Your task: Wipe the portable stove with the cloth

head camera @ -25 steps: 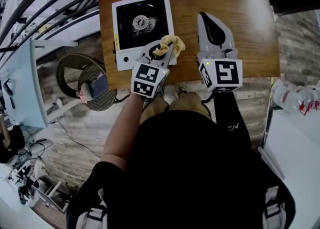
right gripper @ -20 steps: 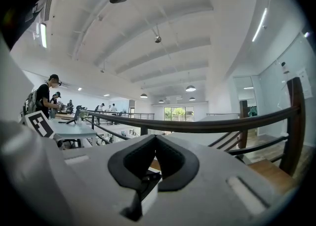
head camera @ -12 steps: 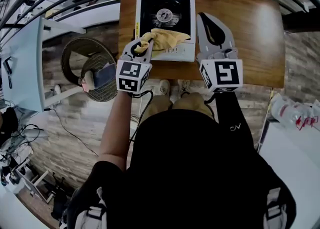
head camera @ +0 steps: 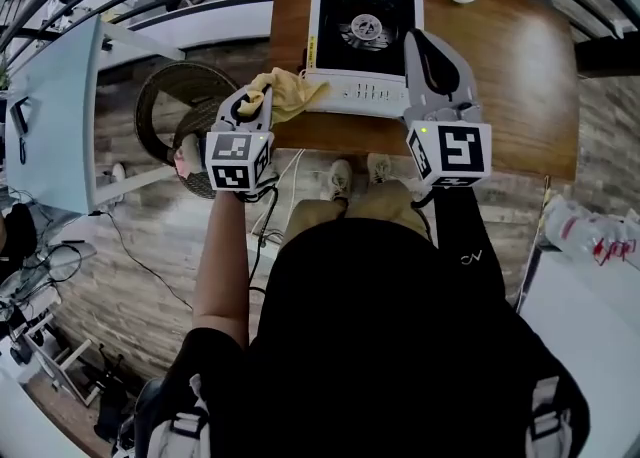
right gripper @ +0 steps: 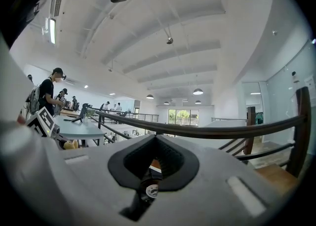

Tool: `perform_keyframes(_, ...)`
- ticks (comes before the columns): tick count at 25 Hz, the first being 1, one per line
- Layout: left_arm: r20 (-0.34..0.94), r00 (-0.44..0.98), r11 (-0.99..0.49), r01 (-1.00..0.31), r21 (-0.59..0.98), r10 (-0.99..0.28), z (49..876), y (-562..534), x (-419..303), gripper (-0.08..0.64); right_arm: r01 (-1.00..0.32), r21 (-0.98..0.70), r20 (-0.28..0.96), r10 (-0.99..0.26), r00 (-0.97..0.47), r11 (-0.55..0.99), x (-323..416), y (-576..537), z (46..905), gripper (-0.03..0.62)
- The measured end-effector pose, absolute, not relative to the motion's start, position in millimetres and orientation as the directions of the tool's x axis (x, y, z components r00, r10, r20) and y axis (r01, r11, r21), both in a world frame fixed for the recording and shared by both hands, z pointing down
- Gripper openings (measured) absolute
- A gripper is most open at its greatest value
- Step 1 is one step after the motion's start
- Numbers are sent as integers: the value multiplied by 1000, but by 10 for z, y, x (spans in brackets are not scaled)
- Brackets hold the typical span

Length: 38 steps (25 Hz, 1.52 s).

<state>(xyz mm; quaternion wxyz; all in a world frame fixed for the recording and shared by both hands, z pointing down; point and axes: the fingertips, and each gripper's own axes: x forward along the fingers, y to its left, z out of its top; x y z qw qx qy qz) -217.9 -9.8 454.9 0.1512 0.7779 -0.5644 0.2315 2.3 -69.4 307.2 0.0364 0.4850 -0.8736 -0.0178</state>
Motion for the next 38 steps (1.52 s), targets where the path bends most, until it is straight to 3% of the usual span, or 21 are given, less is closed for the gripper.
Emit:
perform_keyframes(3, 498, 294, -365, -930, -49, -816, 4411, -90, -2085, 29, -863, 69, 46, -866, -498, 500, 62, -632, 3090, 3)
perform_keyframes(8, 389, 481, -532, -846, -27, -786, 4045, -169, -1371, 29, -888, 105, 69, -894, -442, 447, 294, -504, 3136, 3)
perform_keyframes(13, 306, 689, -720, -694, 19, -657, 4012, -195, -339, 29, -929, 130, 85, -937, -338, 347, 780, -391, 3127, 3)
perform_keyframes(19, 296, 822, -842, -531, 93, -486, 4214, -105, 611, 29, -964, 115, 123, -967, -224, 239, 1250, -255, 3226, 3)
perform_keyframes(25, 450, 733, -778, -616, 123, -510, 4787, -210, 425, 29, -969, 104, 129, -969, -211, 225, 1331, -228, 3231, 3)
perform_keyframes(32, 509, 566, -616, -783, 85, -649, 4860, -187, -568, 29, -949, 115, 120, -952, -281, 295, 1133, -337, 3204, 3)
perform_keyframes(38, 546, 374, -431, -902, 26, -750, 4898, -42, -1540, 29, -892, 125, 98, -900, -425, 435, 550, -472, 3263, 3)
